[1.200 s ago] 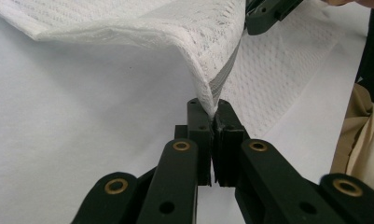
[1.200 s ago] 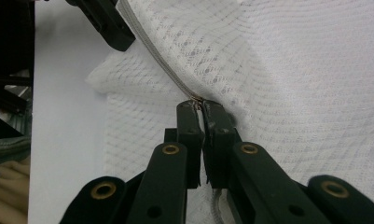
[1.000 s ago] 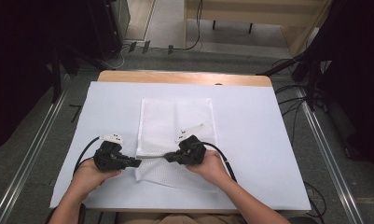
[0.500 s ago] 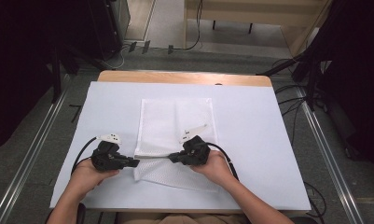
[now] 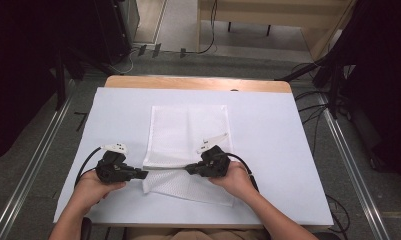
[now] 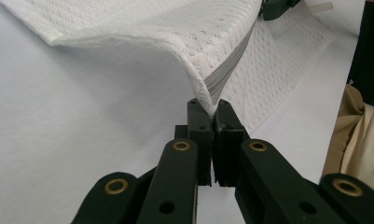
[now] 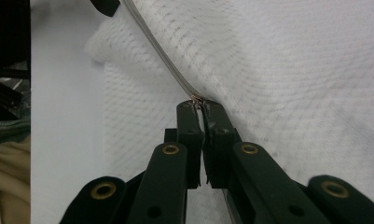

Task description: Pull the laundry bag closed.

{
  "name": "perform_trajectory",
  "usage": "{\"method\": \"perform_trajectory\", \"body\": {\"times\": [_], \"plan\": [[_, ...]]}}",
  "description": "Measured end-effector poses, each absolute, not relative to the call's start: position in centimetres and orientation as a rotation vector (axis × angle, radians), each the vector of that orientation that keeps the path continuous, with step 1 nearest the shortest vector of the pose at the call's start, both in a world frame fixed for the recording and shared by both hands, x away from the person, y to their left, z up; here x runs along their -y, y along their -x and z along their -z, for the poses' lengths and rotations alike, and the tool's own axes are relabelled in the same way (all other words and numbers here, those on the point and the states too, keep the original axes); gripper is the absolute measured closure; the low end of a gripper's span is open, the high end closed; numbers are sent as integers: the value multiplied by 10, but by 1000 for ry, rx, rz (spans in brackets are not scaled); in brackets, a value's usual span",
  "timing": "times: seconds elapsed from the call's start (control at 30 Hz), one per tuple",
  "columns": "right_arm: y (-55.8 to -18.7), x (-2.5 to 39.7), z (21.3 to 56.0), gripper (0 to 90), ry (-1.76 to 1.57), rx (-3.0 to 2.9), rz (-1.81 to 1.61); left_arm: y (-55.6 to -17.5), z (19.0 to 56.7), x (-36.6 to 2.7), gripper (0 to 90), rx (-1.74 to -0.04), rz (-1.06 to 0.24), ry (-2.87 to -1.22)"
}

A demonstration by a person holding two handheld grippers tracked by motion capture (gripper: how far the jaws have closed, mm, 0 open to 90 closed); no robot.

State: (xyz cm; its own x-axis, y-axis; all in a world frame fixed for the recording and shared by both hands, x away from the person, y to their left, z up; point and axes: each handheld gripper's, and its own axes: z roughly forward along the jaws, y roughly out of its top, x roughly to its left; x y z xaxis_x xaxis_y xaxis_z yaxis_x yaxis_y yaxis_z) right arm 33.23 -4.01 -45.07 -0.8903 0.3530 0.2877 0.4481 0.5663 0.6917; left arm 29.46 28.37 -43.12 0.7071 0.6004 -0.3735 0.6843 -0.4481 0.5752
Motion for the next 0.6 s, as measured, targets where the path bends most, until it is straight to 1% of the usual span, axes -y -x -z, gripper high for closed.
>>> {"method": "perform_trajectory", "body": {"times": [0.6], "plan": [[-335,61,451,885,738,2683,1229,-294,432,-289,883,-981,154,-2174]]}}
